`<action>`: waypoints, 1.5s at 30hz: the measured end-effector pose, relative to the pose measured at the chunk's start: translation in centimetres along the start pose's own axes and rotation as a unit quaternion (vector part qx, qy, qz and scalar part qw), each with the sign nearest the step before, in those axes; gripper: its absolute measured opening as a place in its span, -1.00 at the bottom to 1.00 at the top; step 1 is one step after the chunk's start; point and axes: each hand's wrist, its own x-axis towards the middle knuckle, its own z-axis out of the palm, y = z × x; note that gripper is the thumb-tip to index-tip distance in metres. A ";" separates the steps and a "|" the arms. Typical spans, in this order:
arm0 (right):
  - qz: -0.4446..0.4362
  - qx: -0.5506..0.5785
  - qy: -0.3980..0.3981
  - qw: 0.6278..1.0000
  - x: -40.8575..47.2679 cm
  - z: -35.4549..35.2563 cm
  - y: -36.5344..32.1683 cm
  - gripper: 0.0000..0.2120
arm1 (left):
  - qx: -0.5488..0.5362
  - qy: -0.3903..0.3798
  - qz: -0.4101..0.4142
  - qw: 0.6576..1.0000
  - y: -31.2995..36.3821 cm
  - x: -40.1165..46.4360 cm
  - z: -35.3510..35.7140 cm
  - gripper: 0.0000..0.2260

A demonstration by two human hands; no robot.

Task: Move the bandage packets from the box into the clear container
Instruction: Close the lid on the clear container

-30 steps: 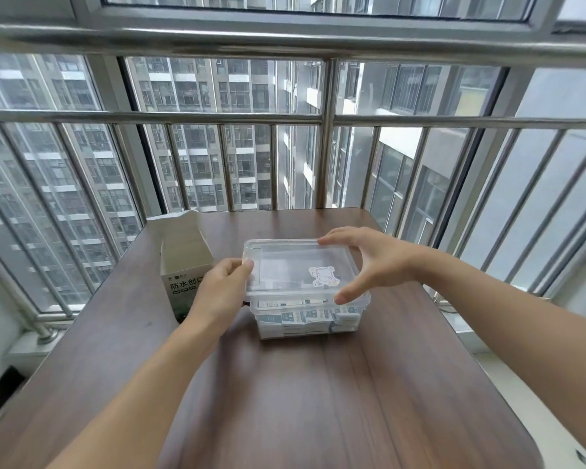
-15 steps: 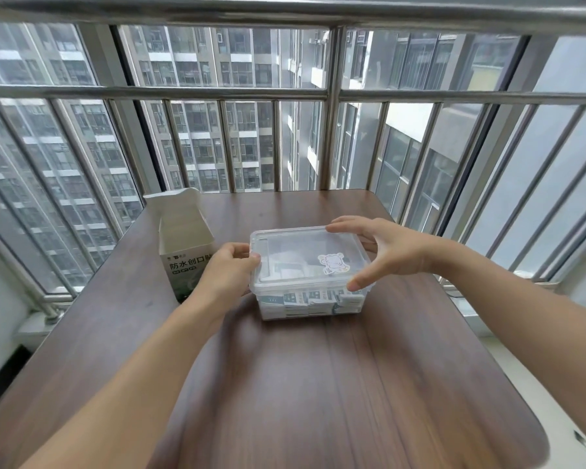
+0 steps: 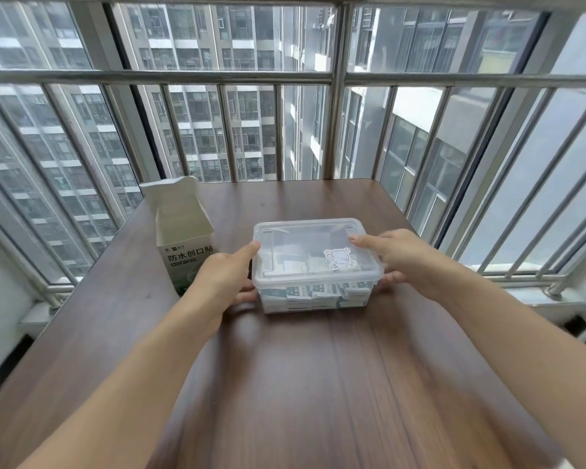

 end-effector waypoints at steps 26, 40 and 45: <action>-0.244 -0.510 0.235 0.791 -4.9 4.4 -8.5 -0.62 | 0.360 0.245 0.422 0.795 4.2 -3.4 -3.6 -0.75; -0.413 -0.308 -0.079 0.853 -6.8 29.5 -14.8 -0.87 | 0.182 0.099 0.270 0.940 -2.0 -5.5 -22.5 0.02; -0.382 -0.144 -0.254 0.877 -16.0 44.0 -15.6 -0.61 | 0.238 0.237 0.194 0.922 -5.4 -14.5 -37.0 -0.11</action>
